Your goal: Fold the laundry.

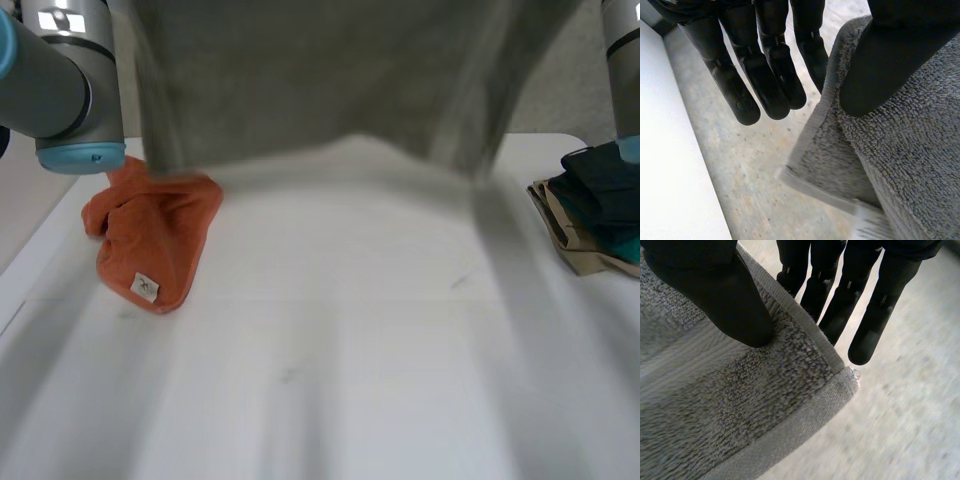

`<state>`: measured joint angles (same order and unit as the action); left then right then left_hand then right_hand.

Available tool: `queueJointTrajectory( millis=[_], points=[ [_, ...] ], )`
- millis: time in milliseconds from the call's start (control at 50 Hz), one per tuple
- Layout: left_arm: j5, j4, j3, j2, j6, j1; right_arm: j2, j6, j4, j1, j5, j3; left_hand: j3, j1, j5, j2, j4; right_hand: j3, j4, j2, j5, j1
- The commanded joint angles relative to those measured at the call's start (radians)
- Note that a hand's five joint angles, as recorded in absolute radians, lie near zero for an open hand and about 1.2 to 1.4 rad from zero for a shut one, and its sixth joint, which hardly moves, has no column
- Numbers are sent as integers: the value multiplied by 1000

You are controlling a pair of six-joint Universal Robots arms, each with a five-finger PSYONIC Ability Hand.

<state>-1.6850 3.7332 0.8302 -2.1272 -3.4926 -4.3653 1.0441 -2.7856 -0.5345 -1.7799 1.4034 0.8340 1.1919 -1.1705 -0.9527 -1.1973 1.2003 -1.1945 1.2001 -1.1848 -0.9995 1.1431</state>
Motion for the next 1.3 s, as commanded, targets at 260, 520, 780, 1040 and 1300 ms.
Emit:
queueJointTrajectory(
  millis=[260,520,780,1040,1300],
  points=[
    [-61,-10,682,148,12,62,-16,69,295,39,-149,339,204,-226,-269,-199,196,-202,196,-211,-222,253],
    [-127,-218,1027,200,-72,142,-9,333,564,103,-162,657,35,-56,-99,-29,26,-202,196,-211,-222,253],
    [-9,-512,908,354,-123,93,102,337,547,126,-198,751,-946,925,882,952,-955,-202,196,-211,-222,253],
    [338,-598,733,205,-314,-105,105,334,536,106,-201,792,-676,655,611,682,-685,-202,196,-211,-222,253],
    [338,-561,813,184,-280,-111,88,340,518,103,-201,804,-535,514,471,541,-544,-202,196,-211,-222,253]
  ],
)
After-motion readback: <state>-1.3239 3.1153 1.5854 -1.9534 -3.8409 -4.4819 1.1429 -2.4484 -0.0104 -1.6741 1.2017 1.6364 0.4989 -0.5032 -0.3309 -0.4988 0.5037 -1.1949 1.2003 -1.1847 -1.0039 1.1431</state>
